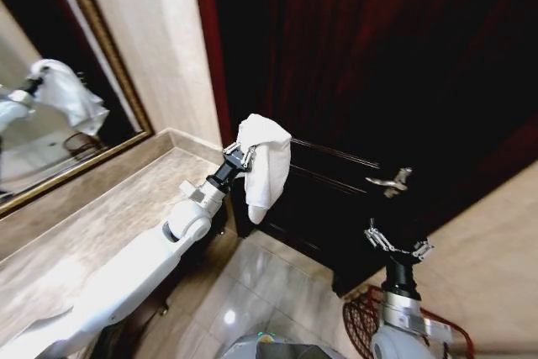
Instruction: Discard the used towel into the hamper.
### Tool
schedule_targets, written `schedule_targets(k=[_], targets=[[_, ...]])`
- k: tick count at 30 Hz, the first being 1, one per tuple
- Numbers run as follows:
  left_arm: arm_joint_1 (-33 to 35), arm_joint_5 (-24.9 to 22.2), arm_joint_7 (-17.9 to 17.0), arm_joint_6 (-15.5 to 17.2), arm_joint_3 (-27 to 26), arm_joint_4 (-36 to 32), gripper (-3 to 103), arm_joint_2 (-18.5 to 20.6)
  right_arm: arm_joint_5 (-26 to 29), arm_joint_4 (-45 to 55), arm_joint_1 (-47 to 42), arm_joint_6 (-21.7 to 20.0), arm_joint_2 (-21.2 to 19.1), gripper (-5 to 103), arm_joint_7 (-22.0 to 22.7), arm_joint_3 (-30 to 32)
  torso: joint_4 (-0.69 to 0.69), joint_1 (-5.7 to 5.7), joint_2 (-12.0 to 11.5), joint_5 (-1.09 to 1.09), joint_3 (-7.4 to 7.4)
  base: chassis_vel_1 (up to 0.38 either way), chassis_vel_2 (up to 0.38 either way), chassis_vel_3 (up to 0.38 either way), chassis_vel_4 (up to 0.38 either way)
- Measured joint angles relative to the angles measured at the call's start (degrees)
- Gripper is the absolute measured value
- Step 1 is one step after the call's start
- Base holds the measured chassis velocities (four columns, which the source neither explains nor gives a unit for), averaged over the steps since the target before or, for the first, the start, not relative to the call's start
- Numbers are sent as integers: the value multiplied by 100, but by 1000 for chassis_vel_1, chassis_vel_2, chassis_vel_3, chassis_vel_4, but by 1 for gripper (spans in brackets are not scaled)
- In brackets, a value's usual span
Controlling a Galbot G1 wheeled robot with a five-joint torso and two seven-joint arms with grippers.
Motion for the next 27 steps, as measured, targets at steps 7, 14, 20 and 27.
schedule_targets(k=[7,14,20,27], targets=[[73,-163,-28,-62,-94,-112,7,1,-3,-55,4,9,-4,100,-6,-14,-2,0,0,0,0,-119,-129,-119,-114],[161,-161,-63,-65,-178,-136,7,-2,-49,-57,21,-12,-31,100,-12,-23,2,0,0,0,0,-34,-38,-34,-29],[202,-156,-63,-66,-215,-149,7,-20,-1,-34,13,12,-41,100,-100,-23,1,0,0,0,0,0,0,0,0],[361,-156,-69,-66,-408,-200,7,27,37,-47,47,66,-37,100,-171,-81,2,3,-2,-1,1,43,-55,-54,45]])
